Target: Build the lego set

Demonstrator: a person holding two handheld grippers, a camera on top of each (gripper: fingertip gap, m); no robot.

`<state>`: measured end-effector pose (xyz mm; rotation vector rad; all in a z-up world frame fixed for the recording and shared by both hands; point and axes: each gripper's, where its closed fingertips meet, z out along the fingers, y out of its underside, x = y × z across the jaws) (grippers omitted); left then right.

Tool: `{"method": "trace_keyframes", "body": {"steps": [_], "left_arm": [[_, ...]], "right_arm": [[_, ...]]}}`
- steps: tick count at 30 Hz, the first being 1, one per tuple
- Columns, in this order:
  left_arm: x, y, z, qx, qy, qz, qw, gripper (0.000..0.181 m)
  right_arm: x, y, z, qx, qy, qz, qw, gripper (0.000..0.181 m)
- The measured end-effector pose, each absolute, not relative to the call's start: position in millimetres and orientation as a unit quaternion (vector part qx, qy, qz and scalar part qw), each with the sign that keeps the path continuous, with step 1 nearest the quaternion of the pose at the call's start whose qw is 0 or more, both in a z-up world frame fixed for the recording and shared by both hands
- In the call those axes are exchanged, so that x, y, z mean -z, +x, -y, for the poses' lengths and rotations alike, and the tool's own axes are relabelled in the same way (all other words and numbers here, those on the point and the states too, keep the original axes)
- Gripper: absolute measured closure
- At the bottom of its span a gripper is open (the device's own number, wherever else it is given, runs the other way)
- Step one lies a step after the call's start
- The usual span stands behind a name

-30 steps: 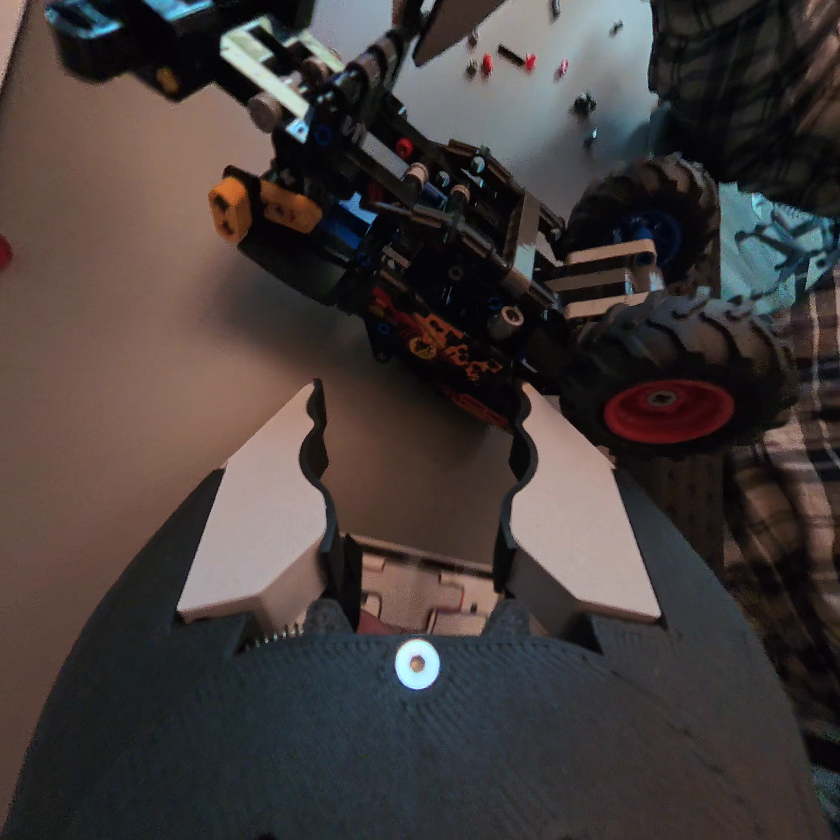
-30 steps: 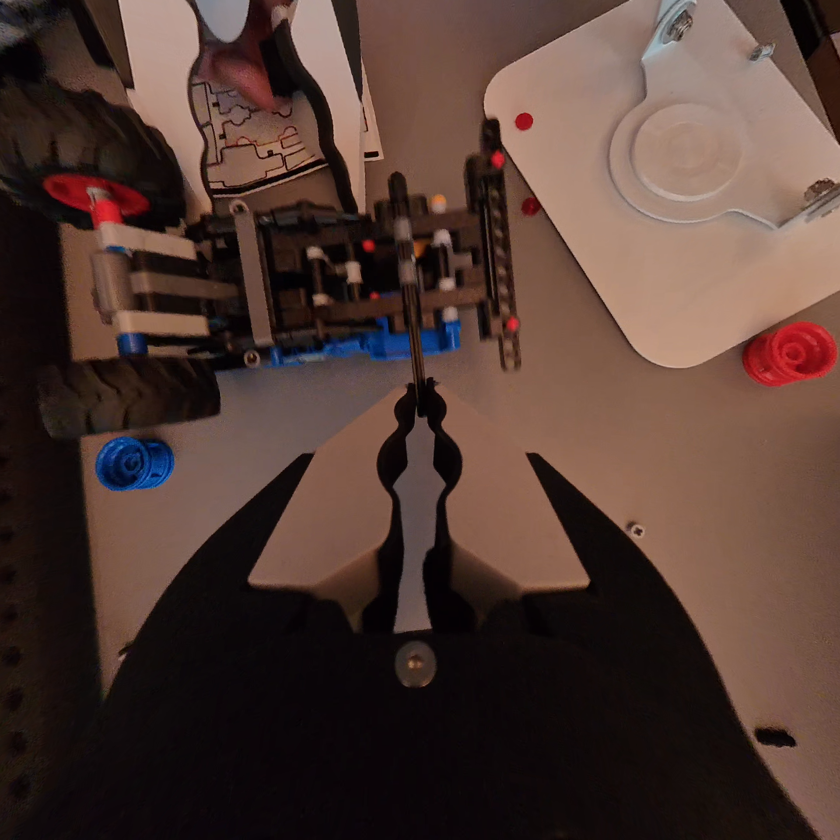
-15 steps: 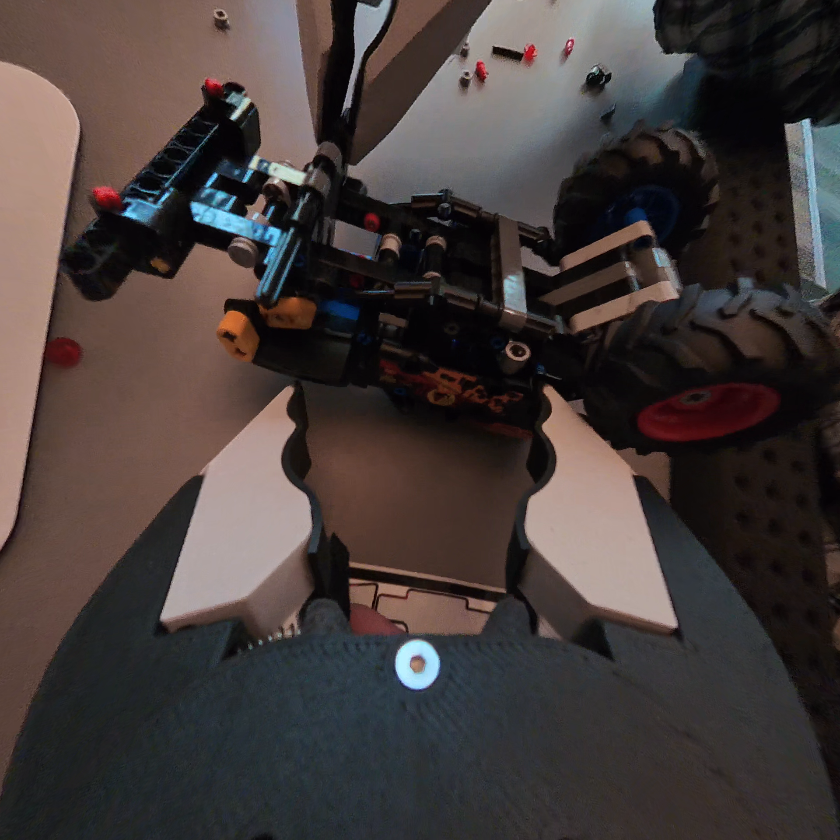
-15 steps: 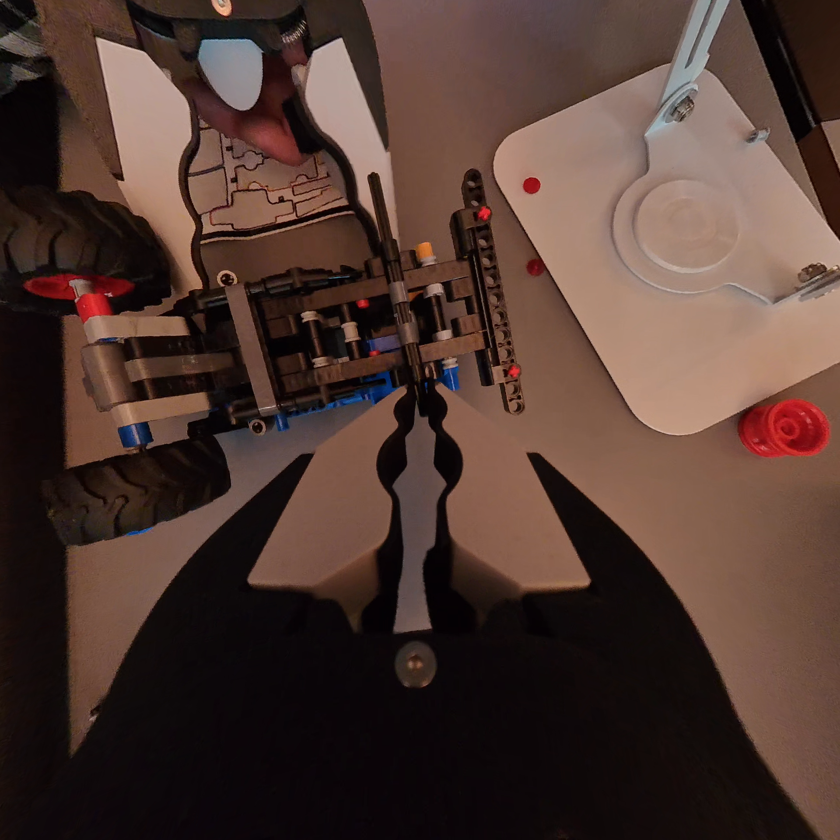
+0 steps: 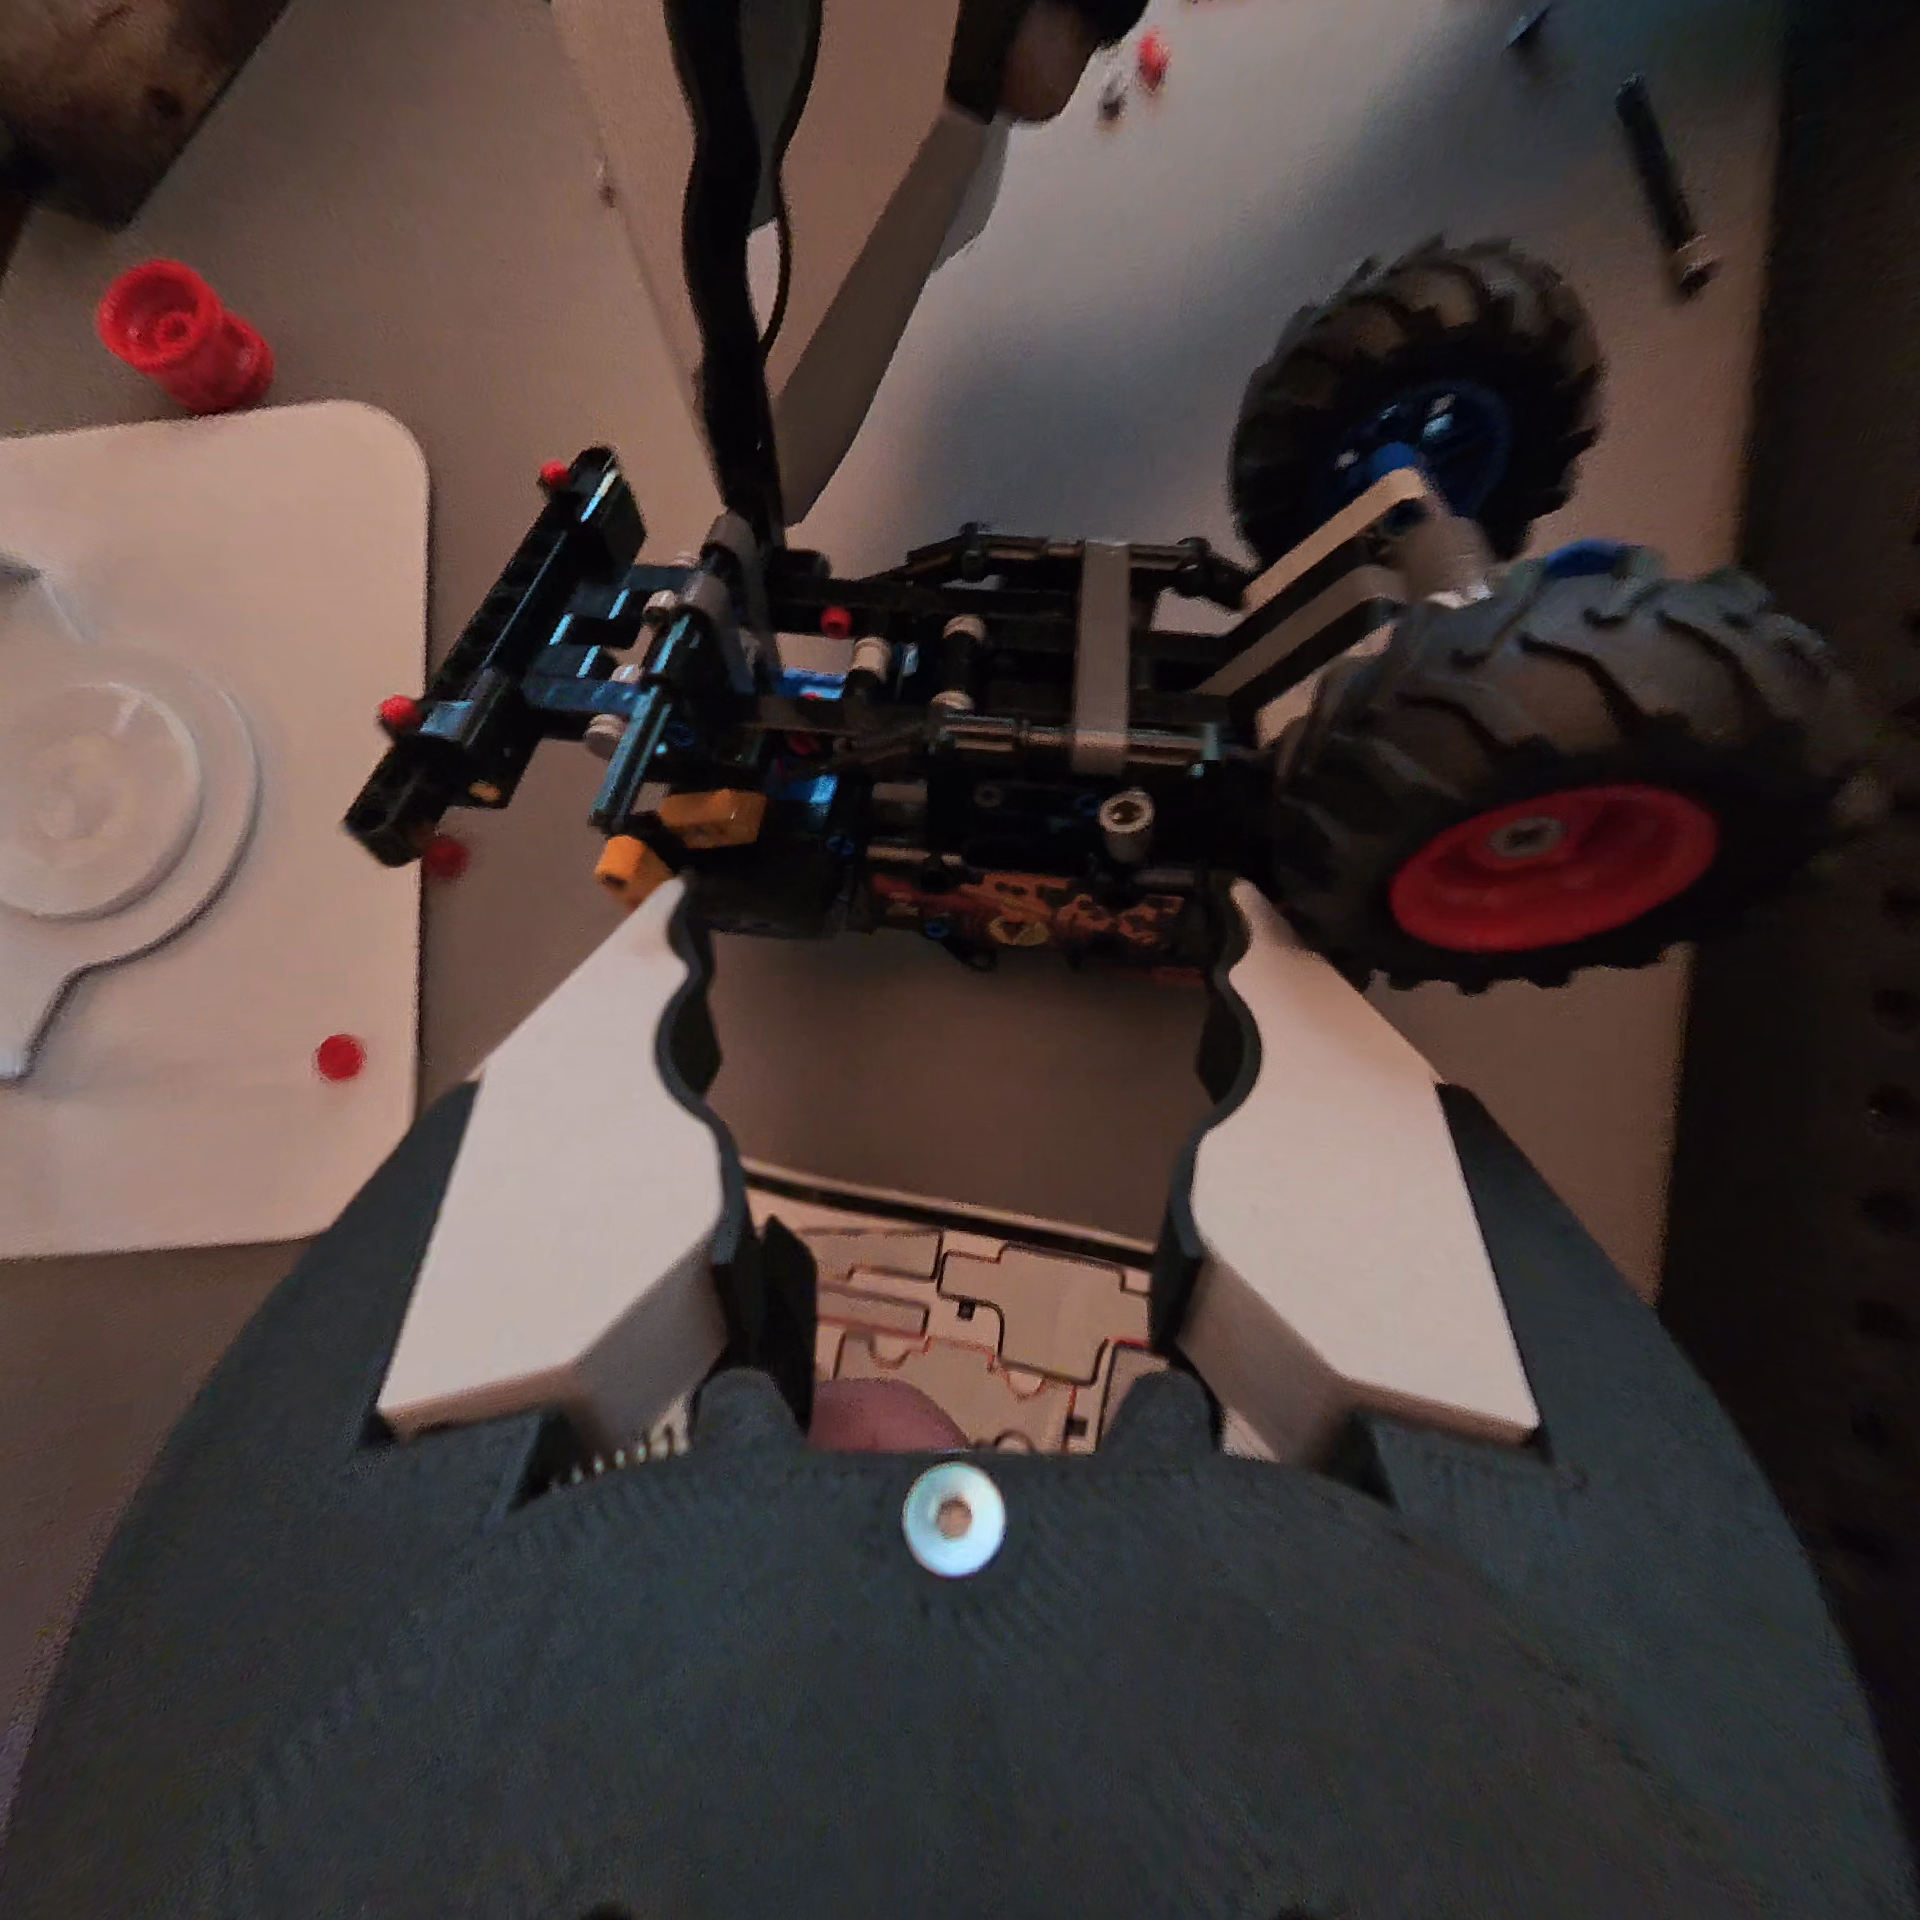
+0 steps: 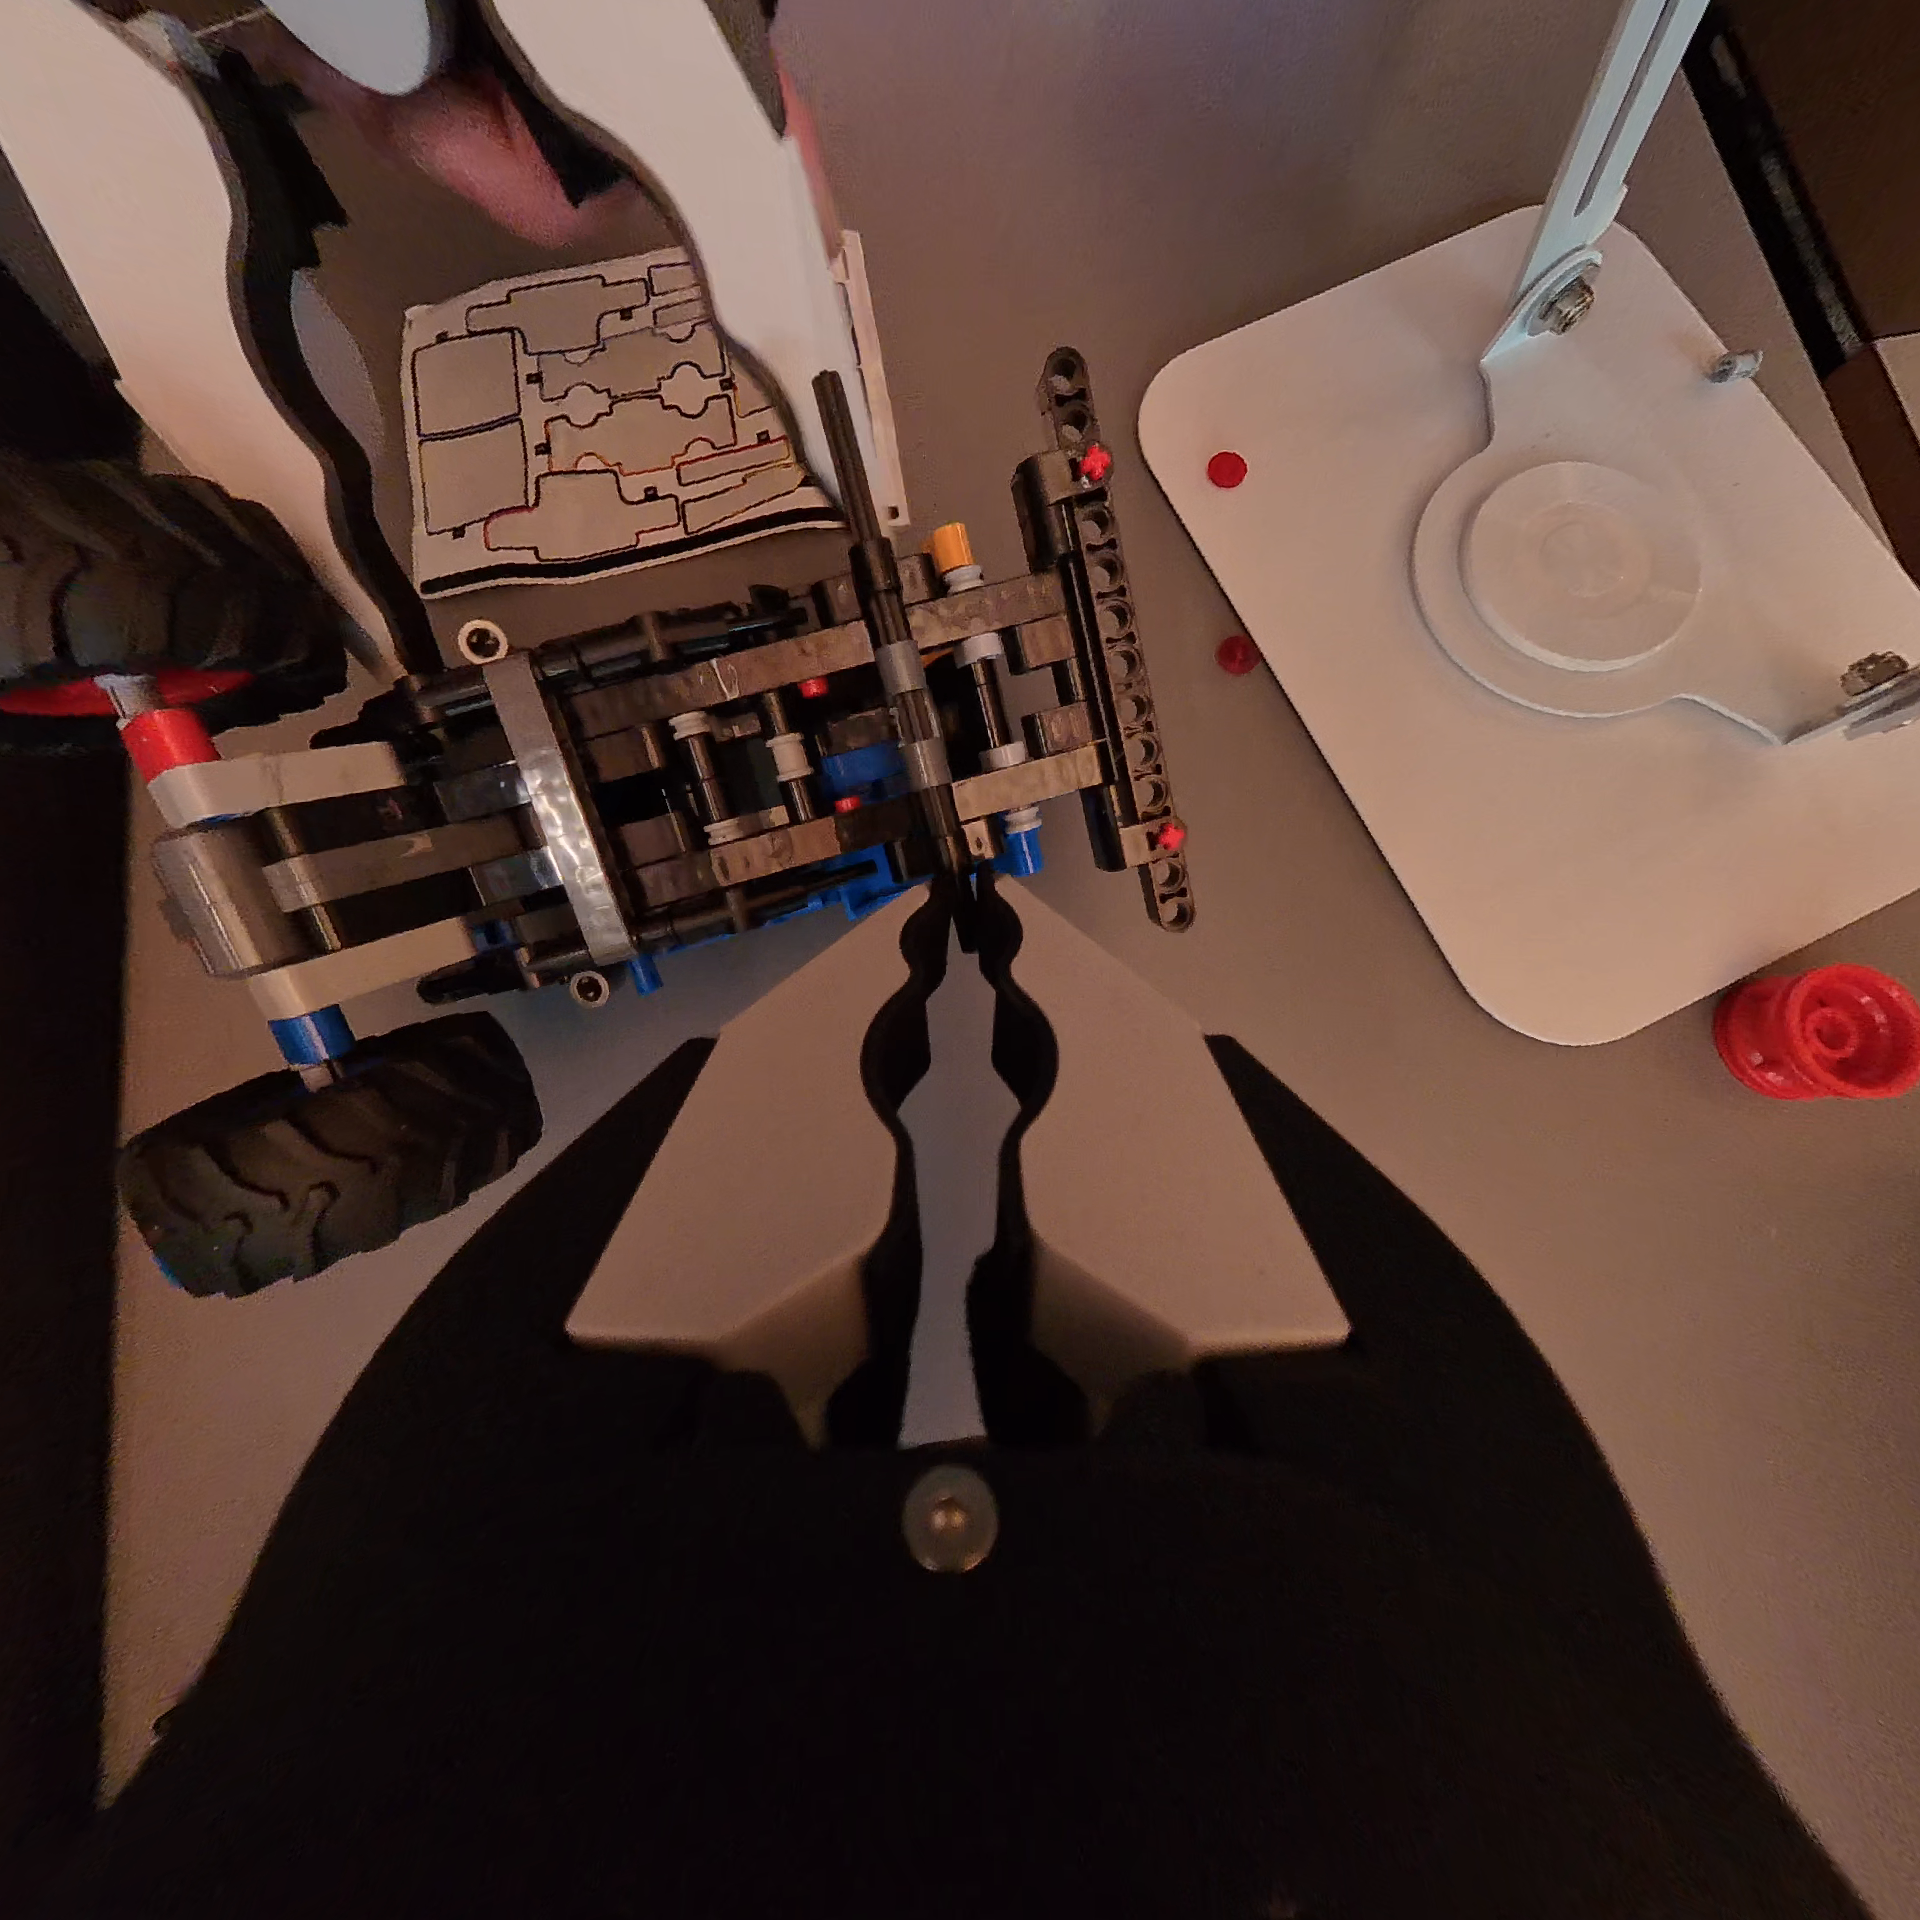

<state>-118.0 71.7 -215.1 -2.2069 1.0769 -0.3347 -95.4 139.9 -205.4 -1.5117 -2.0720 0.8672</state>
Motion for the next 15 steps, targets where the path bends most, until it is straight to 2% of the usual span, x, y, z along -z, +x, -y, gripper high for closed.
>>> {"method": "trace_keyframes", "body": {"steps": [2,3,8,13,14,15], "left_arm": [[209,-106,-69,0.221,-0.821,-0.396,0.348,0.109],[209,-104,-68,0.245,-0.817,-0.387,0.351,0.11],[210,-109,-71,0.217,-0.833,-0.374,0.345,0.103],[221,-104,-67,0.361,-0.849,-0.236,0.304,0.108],[227,-108,-67,0.356,-0.857,-0.218,0.303,0.105],[232,-114,-70,0.336,-0.865,-0.202,0.312,0.092]], "right_arm": [[207,-95,-141,-0.315,-0.548,0.745,0.213,0.179],[208,-94,-142,-0.317,-0.549,0.744,0.21,0.179],[202,-86,-142,-0.31,-0.551,0.747,0.206,0.179],[204,-95,-136,-0.311,-0.55,0.745,0.213,0.179],[205,-96,-137,-0.306,-0.551,0.746,0.218,0.179],[204,-99,-138,-0.31,-0.551,0.742,0.221,0.179]]}}
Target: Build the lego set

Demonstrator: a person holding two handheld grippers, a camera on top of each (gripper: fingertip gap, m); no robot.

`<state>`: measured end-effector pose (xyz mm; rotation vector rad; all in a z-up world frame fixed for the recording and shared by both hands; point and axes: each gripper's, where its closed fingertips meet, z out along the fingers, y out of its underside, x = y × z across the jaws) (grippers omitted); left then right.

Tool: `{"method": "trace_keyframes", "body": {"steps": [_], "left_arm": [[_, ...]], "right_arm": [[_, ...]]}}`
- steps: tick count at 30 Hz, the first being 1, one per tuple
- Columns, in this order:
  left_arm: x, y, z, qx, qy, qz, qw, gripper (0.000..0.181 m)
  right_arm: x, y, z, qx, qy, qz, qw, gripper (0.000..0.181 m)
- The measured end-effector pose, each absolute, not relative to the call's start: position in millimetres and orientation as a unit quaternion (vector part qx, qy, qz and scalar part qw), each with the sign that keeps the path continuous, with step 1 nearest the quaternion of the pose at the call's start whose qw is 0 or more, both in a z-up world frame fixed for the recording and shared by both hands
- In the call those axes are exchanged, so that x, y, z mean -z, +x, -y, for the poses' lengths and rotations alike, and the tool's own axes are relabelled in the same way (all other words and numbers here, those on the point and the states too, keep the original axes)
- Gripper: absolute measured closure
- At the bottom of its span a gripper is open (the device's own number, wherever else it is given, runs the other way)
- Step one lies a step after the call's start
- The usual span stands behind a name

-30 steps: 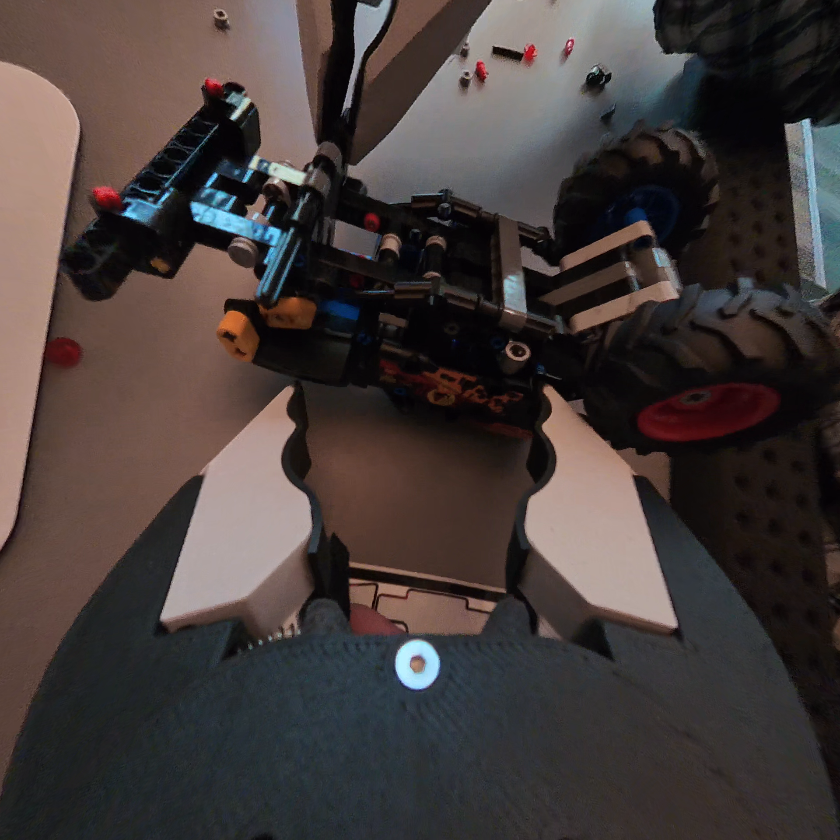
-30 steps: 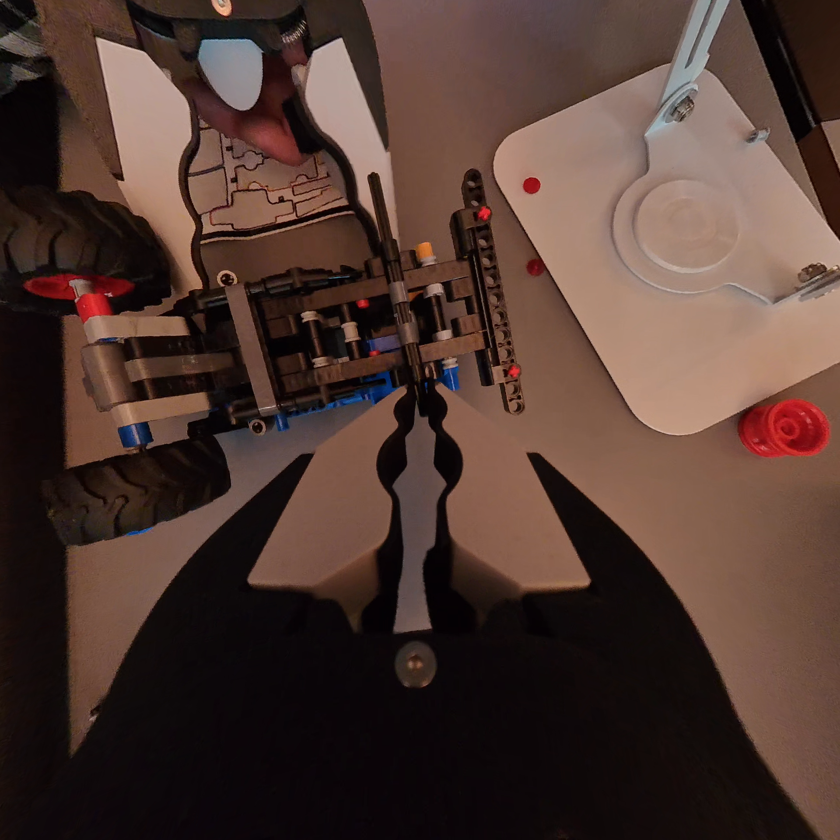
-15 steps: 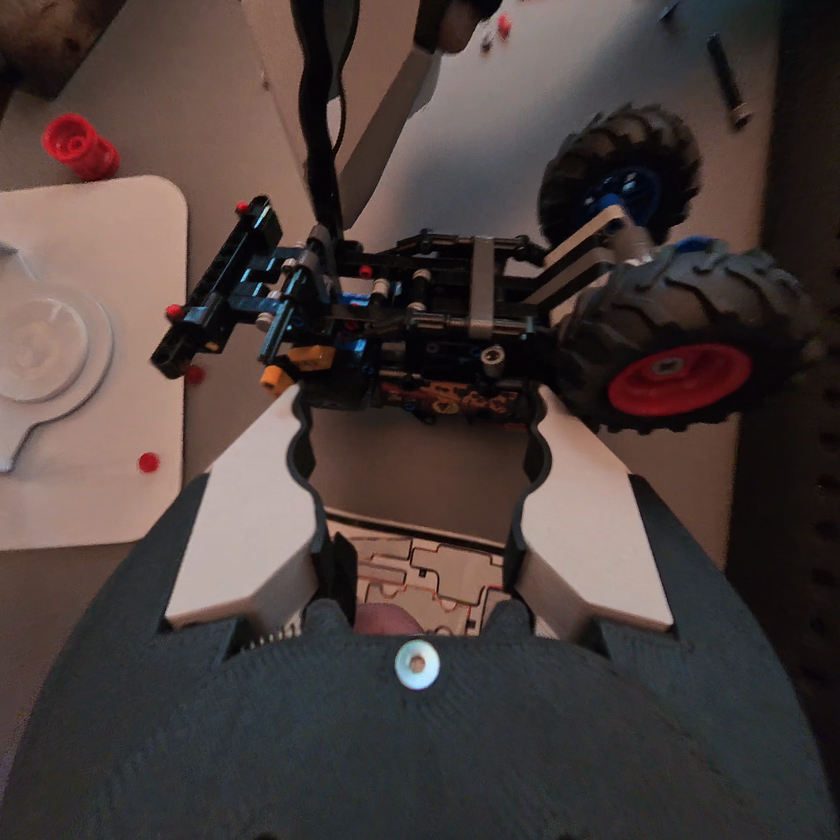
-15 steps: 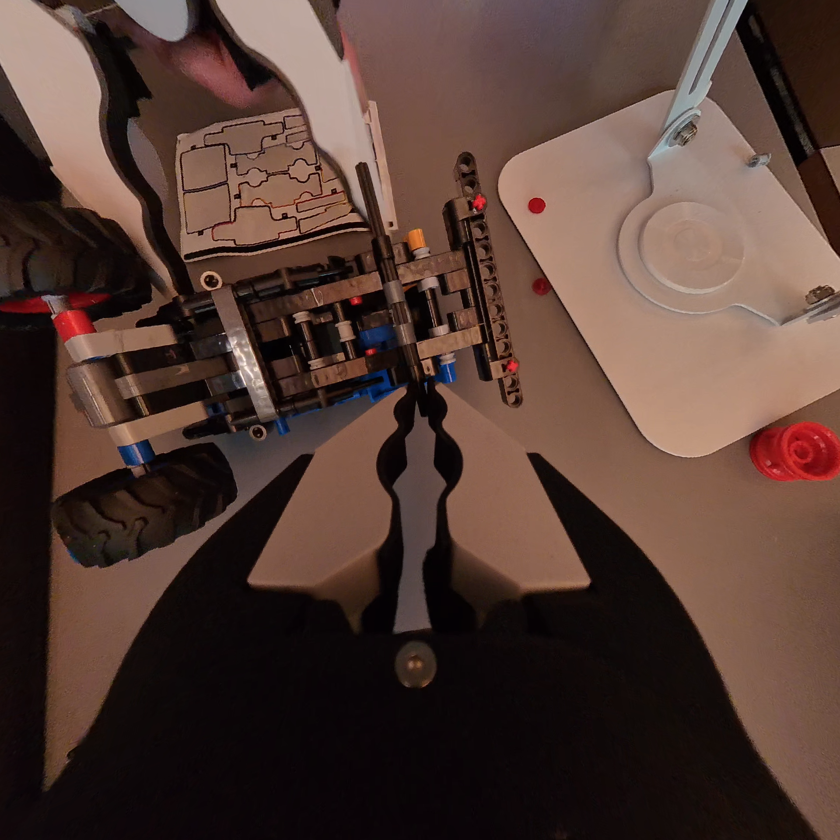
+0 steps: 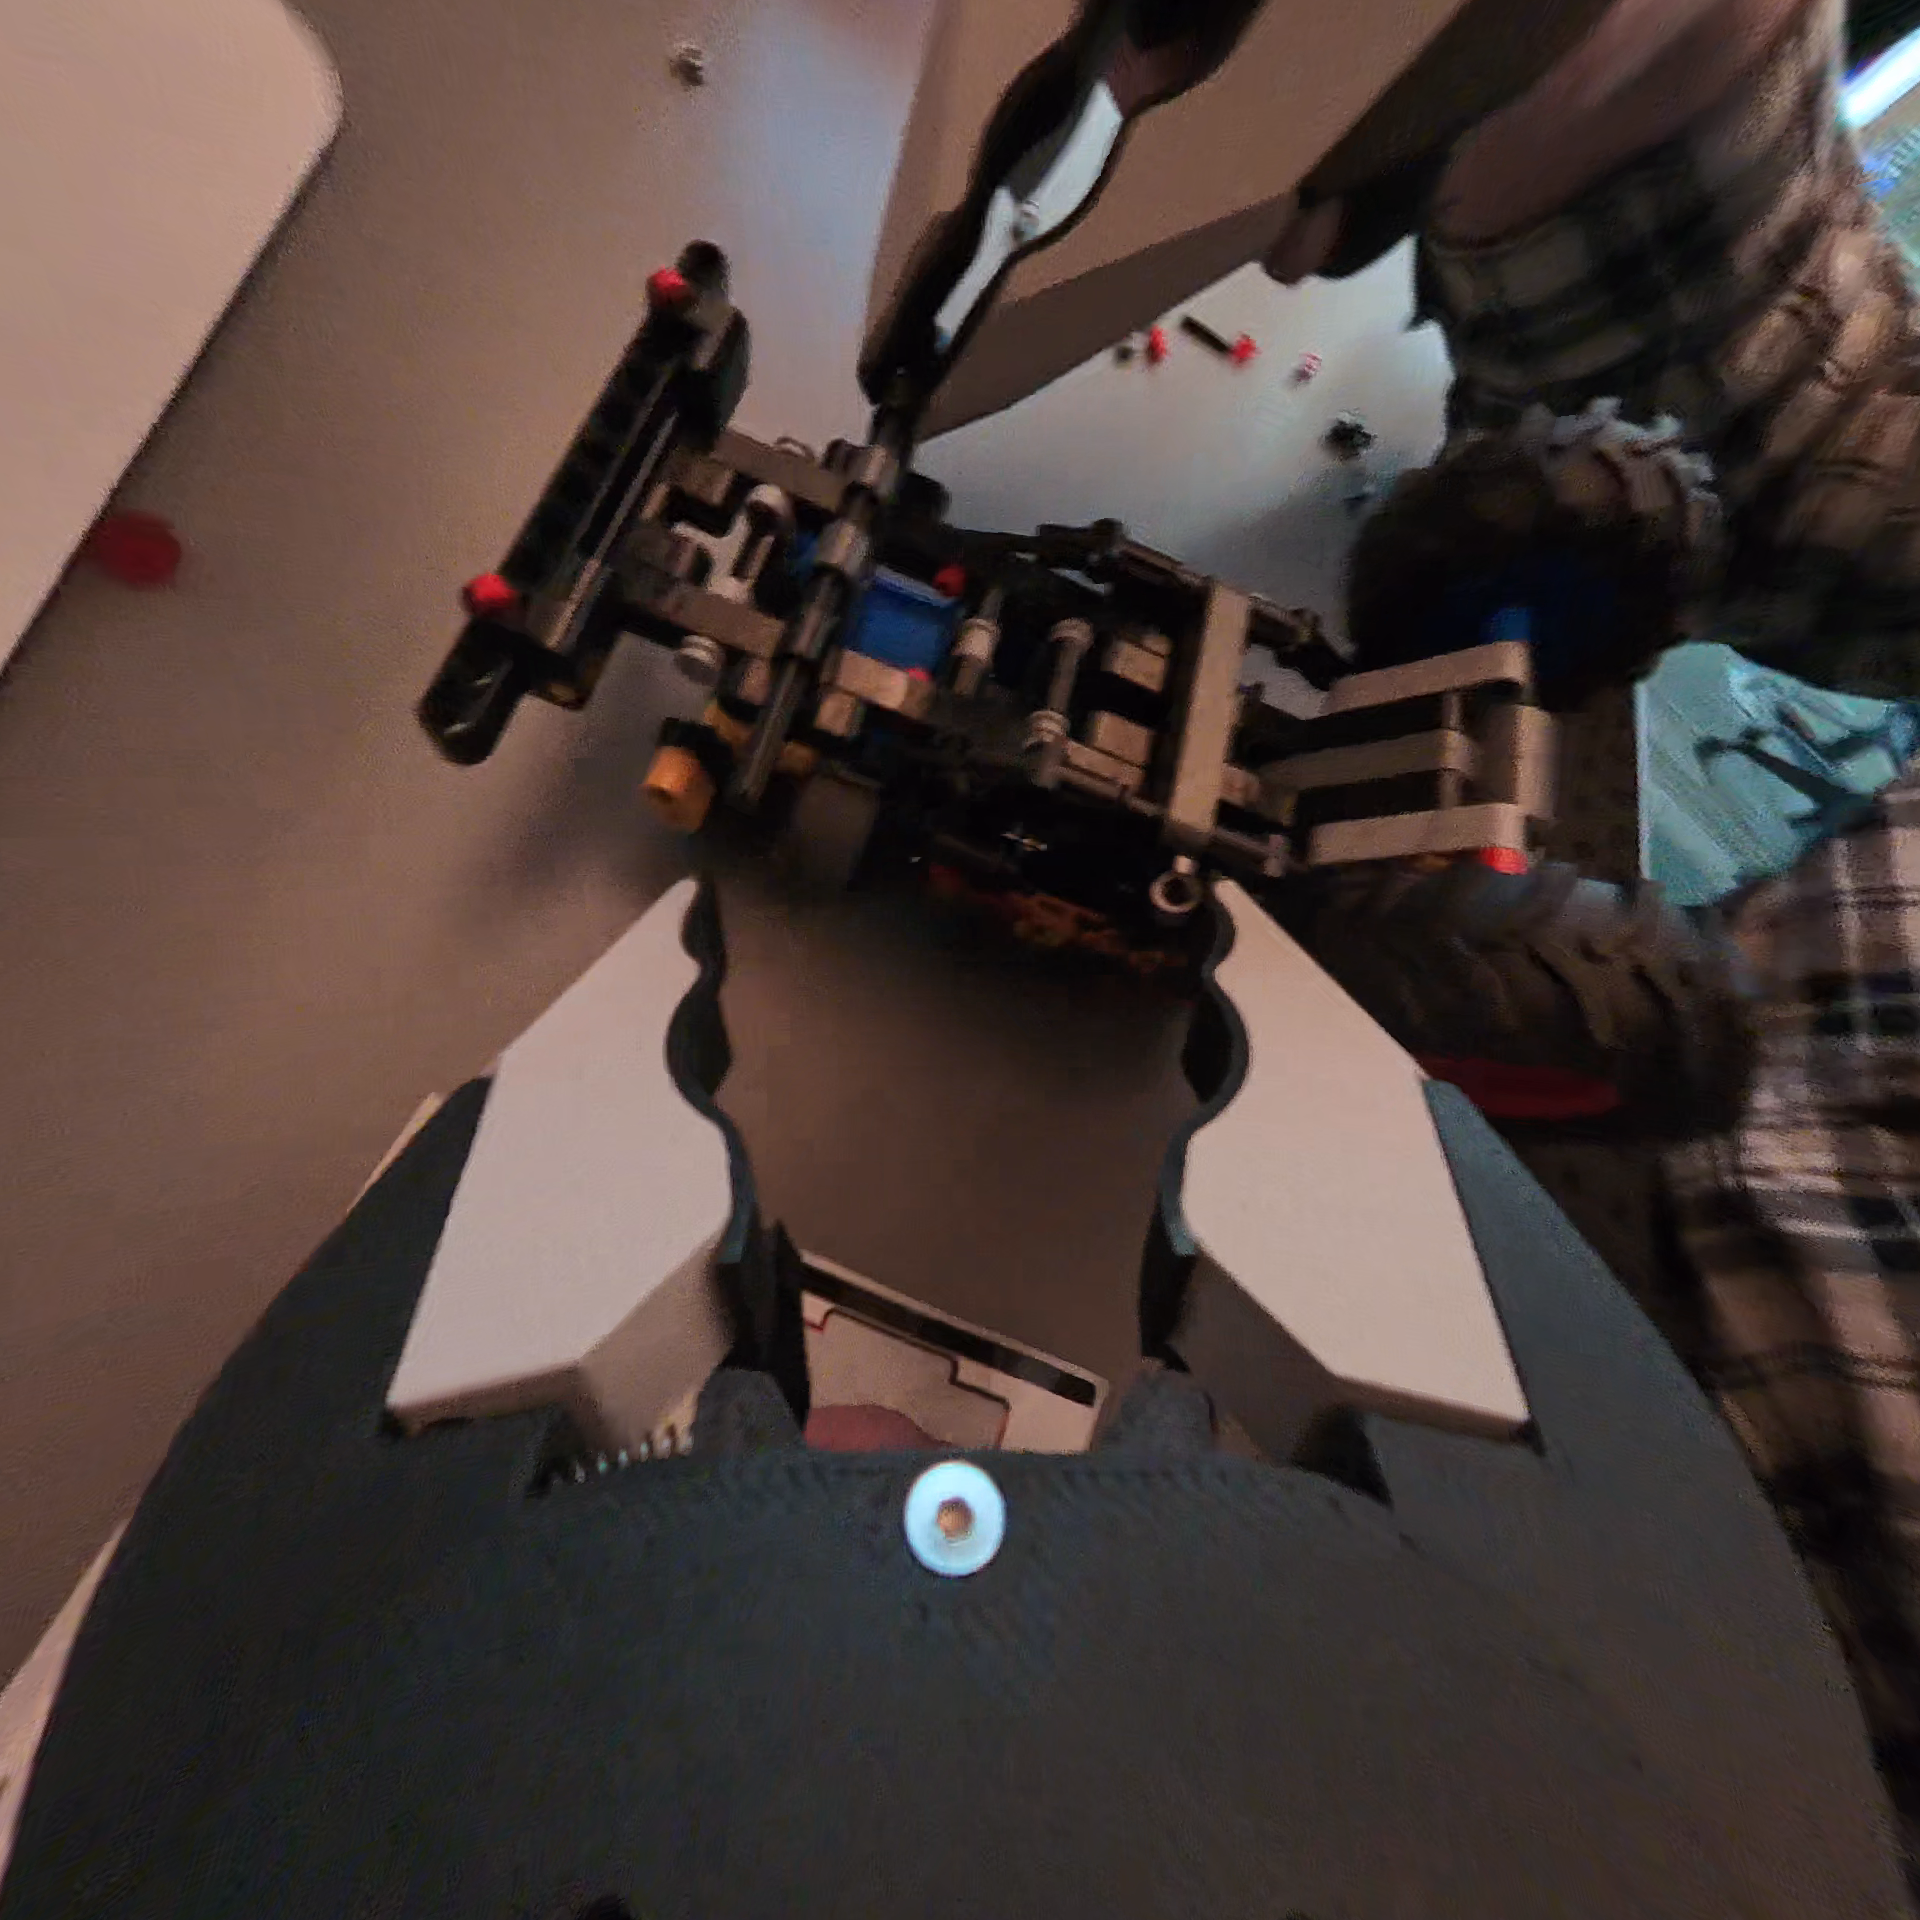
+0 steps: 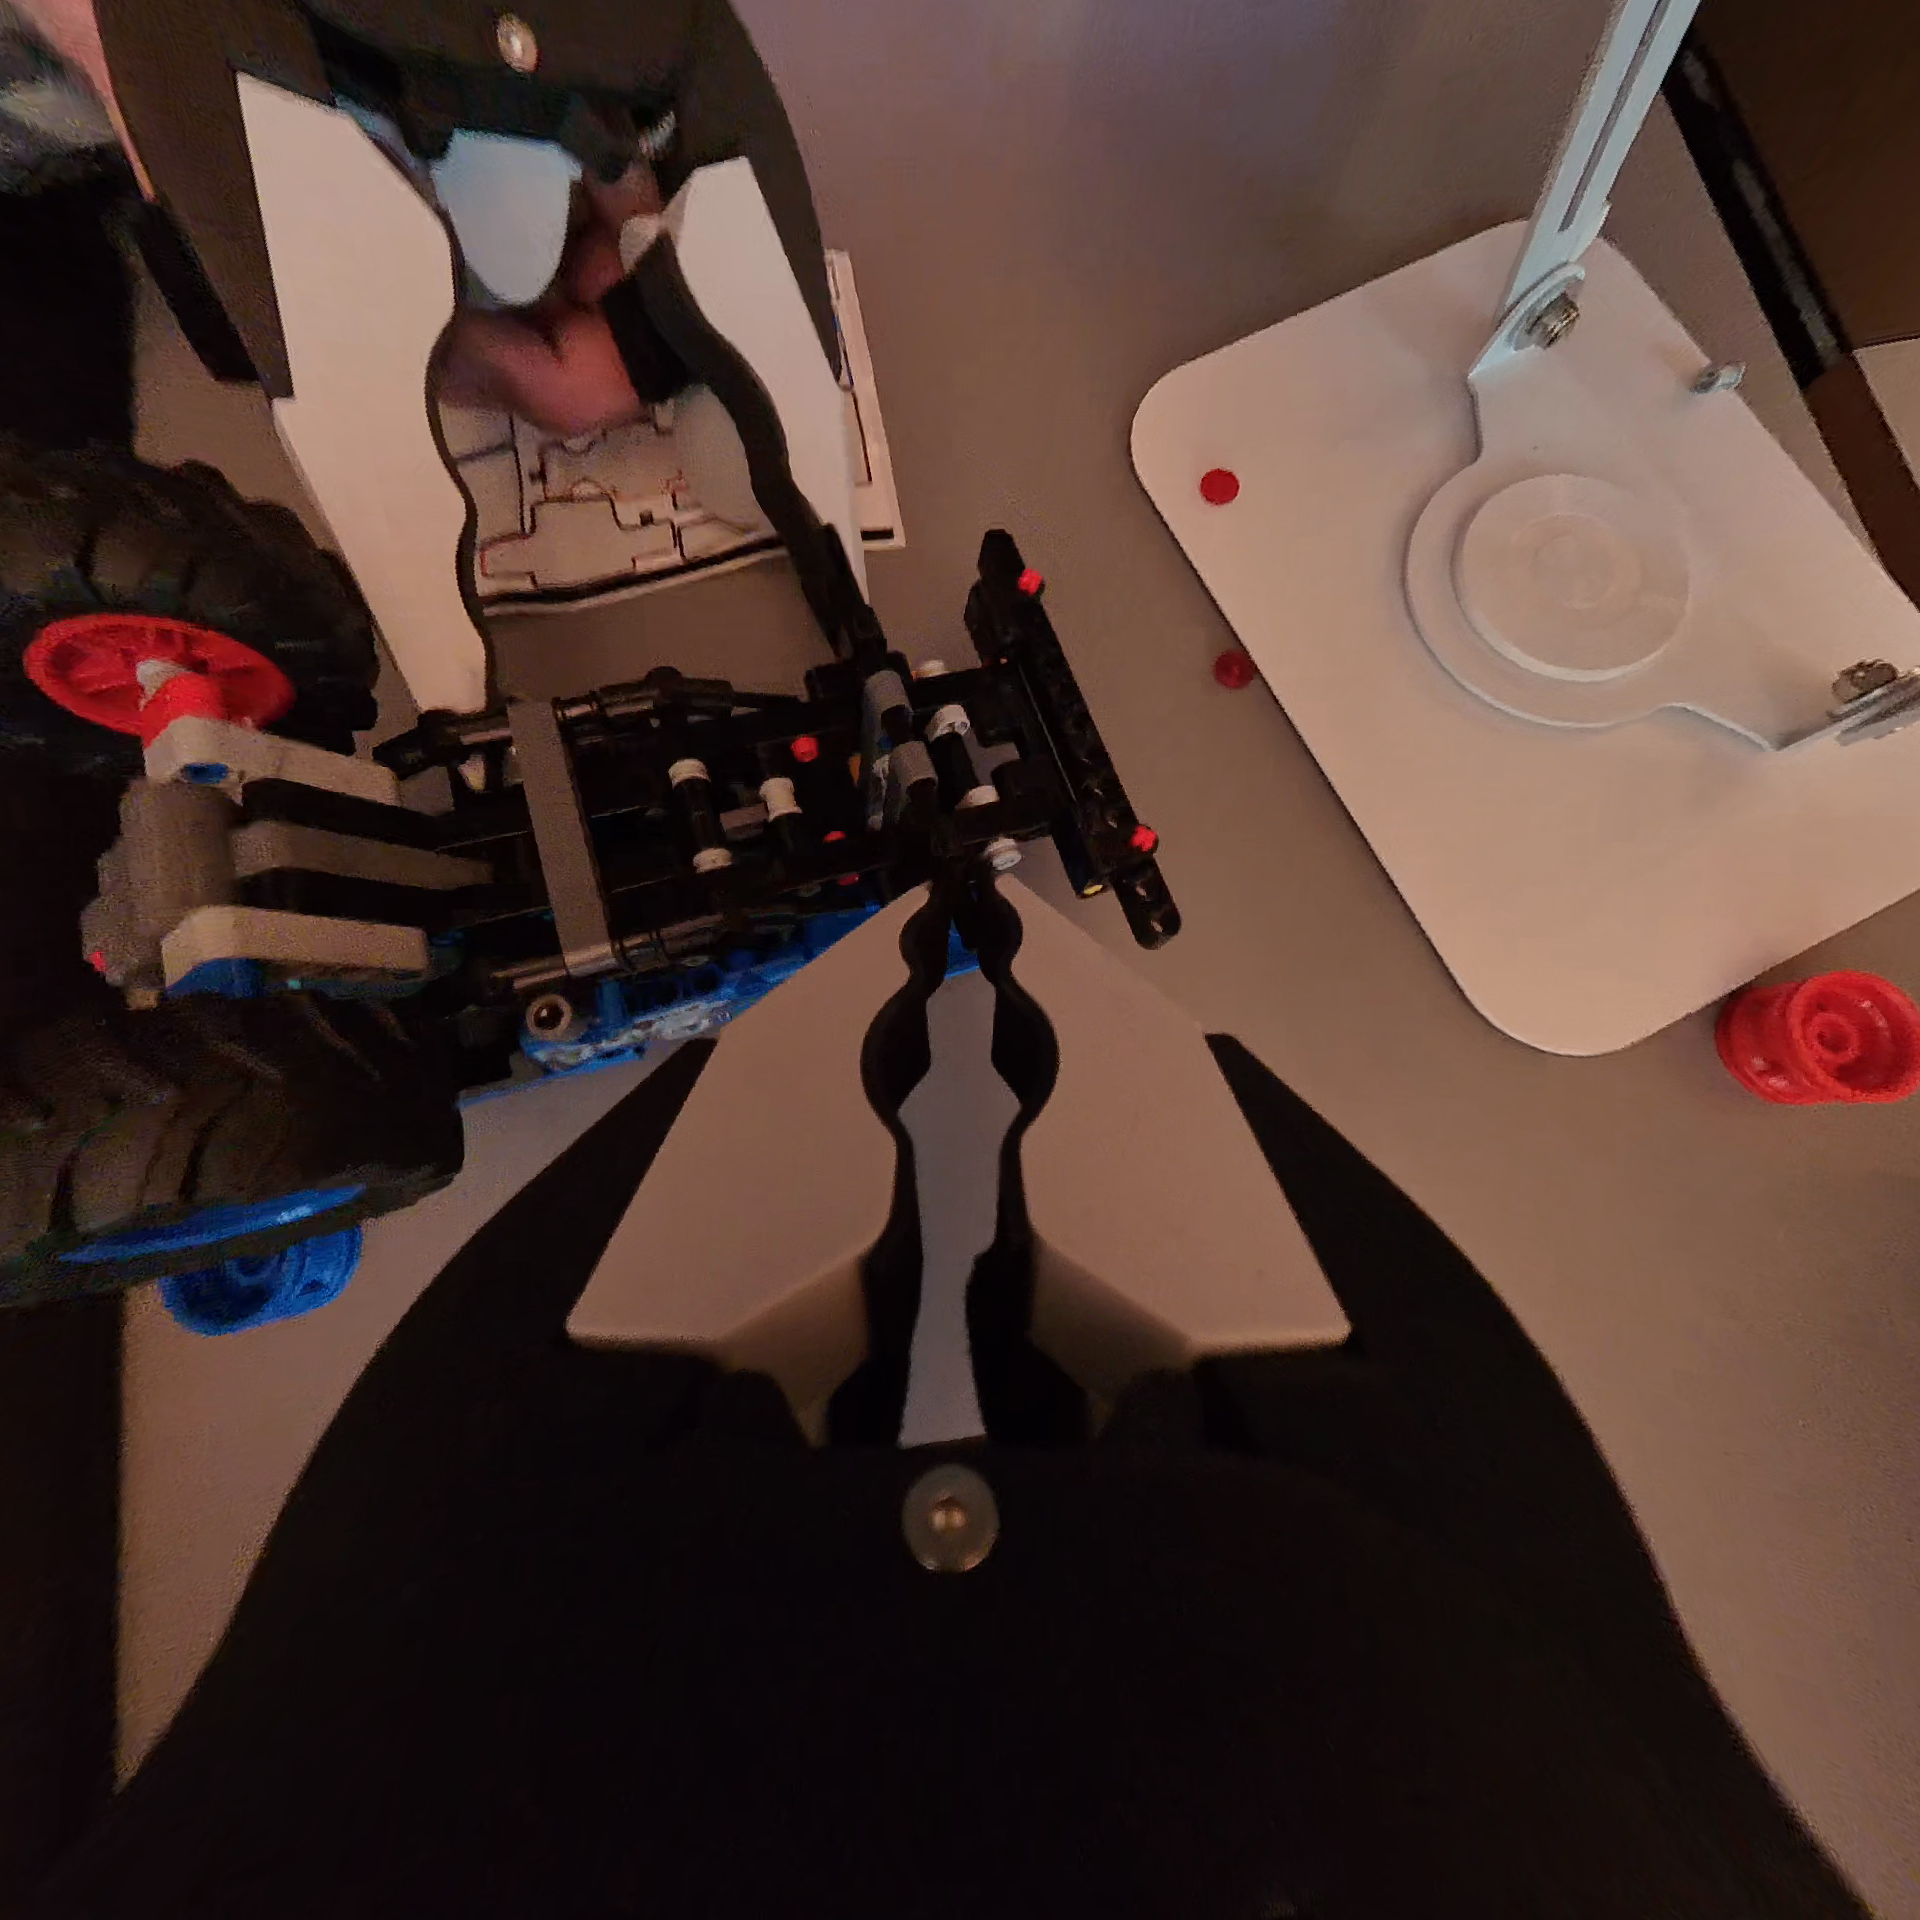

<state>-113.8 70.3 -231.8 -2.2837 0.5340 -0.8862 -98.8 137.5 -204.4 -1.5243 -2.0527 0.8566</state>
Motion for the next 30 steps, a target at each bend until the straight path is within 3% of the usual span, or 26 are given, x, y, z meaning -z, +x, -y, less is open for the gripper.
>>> {"method": "trace_keyframes", "body": {"steps": [4,9,12,14,17,20,25,29,30], "left_arm": [[234,-125,-69,0.266,-0.879,-0.213,0.334,0.08],[240,-134,-54,0.305,-0.895,-0.17,0.277,0.076],[233,-138,-61,0.376,-0.878,-0.084,0.284,0.096],[234,-147,-66,0.36,-0.878,-0.054,0.312,0.088],[226,-149,-63,0.384,-0.858,-0.016,0.34,0.106],[230,-151,-62,0.419,-0.84,0.035,0.344,0.106],[226,-151,-58,0.364,-0.846,0.037,0.387,0.105],[219,-161,-52,0.223,-0.888,-0.044,0.399,0.094],[216,-166,-52,0.172,-0.897,-0.063,0.402,0.084]], "right_arm": [[205,-105,-134,-0.332,-0.552,0.735,0.211,0.178],[204,-107,-125,-0.321,-0.542,0.747,0.214,0.179],[211,-107,-133,-0.283,-0.546,0.754,0.23,0.18],[208,-108,-135,-0.294,-0.55,0.746,0.235,0.18],[205,-109,-134,-0.311,-0.548,0.741,0.23,0.18],[204,-112,-134,-0.306,-0.546,0.742,0.239,0.18],[200,-113,-132,-0.314,-0.543,0.739,0.247,0.18],[195,-112,-126,-0.317,-0.535,0.741,0.254,0.179],[195,-112,-125,-0.313,-0.533,0.743,0.257,0.179]]}}
